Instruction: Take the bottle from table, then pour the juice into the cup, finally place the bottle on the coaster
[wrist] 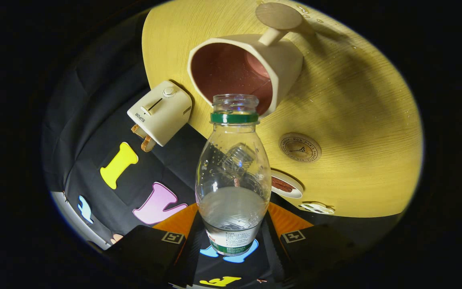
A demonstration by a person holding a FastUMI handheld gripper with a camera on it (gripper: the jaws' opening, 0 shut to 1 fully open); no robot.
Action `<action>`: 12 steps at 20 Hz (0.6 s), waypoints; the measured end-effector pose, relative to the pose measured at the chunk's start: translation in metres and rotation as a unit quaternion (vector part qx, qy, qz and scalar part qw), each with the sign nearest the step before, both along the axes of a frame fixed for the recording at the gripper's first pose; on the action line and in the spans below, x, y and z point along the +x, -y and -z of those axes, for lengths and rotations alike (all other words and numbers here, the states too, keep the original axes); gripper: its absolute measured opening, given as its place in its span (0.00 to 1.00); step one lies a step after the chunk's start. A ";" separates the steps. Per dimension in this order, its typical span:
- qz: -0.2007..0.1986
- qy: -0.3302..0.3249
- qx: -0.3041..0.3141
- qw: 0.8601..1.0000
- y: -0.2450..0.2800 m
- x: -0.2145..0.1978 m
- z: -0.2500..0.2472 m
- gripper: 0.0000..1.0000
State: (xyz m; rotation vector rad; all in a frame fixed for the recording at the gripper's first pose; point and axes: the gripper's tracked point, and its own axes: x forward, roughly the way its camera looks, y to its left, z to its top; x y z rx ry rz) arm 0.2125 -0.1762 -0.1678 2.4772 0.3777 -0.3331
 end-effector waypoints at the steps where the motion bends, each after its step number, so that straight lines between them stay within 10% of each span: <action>1: -0.003 -0.002 -0.001 1.000 -0.001 0.000 0.001 0.73; 12: 0.000 -0.004 -0.007 1.000 0.000 -0.004 0.001 0.73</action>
